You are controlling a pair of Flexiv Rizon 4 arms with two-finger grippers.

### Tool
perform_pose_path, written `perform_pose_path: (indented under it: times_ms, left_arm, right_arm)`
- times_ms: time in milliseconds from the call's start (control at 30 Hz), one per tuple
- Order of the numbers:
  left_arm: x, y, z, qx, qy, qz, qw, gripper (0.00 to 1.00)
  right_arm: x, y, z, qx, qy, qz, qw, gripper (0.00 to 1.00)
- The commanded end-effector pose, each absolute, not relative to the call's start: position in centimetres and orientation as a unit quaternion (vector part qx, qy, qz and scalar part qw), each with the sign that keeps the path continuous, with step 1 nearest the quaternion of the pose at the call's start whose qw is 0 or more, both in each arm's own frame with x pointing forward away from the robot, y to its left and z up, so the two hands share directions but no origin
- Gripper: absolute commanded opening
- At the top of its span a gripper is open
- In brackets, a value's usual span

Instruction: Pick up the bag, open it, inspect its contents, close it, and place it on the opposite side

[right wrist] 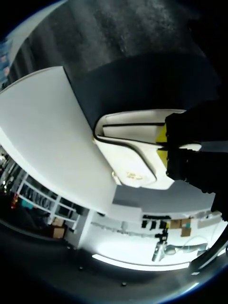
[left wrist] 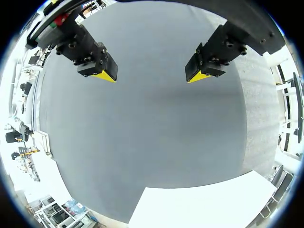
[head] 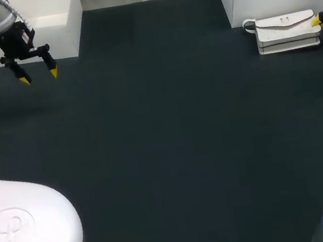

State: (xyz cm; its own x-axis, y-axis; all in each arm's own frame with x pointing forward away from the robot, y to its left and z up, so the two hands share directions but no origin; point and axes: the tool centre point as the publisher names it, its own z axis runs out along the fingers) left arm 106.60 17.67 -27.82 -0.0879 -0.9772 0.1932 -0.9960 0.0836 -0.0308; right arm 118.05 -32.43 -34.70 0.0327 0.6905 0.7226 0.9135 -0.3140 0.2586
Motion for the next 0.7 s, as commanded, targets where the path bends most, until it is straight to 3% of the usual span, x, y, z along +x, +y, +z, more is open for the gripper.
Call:
perform_pose_path:
  times_ms: [33, 67, 167, 200, 267, 300, 400, 433, 467, 700]
  left_arm:
    - [106.6, 17.6, -27.8, 0.673, -0.733, 0.077, 0.061, 1.00]
    - [106.6, 17.6, -27.8, 0.673, -0.733, 0.077, 0.061, 1.00]
    - [106.6, 17.6, -27.8, 0.673, -0.733, 0.077, 0.061, 1.00]
    - [106.6, 17.6, -27.8, 0.673, -0.733, 0.077, 0.061, 1.00]
    - [106.6, 17.6, -27.8, 0.673, -0.733, 0.077, 0.061, 1.00]
    - [106.6, 17.6, -27.8, 0.673, -0.733, 0.077, 0.061, 1.00]
    - [106.6, 17.6, -27.8, 0.673, -0.733, 0.077, 0.061, 1.00]
    - [106.6, 17.6, -27.8, 0.673, -0.733, 0.077, 0.061, 1.00]
    - [106.6, 17.6, -27.8, 0.673, -0.733, 0.077, 0.061, 1.00]
    - [106.6, 17.6, -27.8, 0.673, -0.733, 0.077, 0.061, 1.00]
  right_arm:
    - [119.0, -33.1, -35.1, -0.650, -0.647, -0.261, 0.303, 0.09]
    - [119.1, -33.1, -35.2, -0.649, -0.647, -0.260, 0.304, 0.13]
    - [119.4, -33.3, -35.4, -0.647, -0.648, -0.256, 0.310, 0.07]
    - [119.5, -33.3, -35.5, -0.646, -0.648, -0.254, 0.312, 0.00]
    - [119.6, -33.5, -35.5, -0.643, -0.649, -0.254, 0.317, 0.00]
    - [119.7, -33.6, -35.5, -0.643, -0.650, -0.253, 0.317, 0.05]
    - [119.8, -33.8, -35.6, -0.647, -0.648, -0.247, 0.317, 0.47]
    - [119.8, -34.0, -35.6, -0.650, -0.646, -0.247, 0.315, 0.80]
    - [119.7, -34.3, -35.5, -0.654, -0.644, -0.246, 0.312, 1.00]
    - [118.5, -36.2, -33.9, -0.686, -0.638, -0.224, 0.268, 1.00]
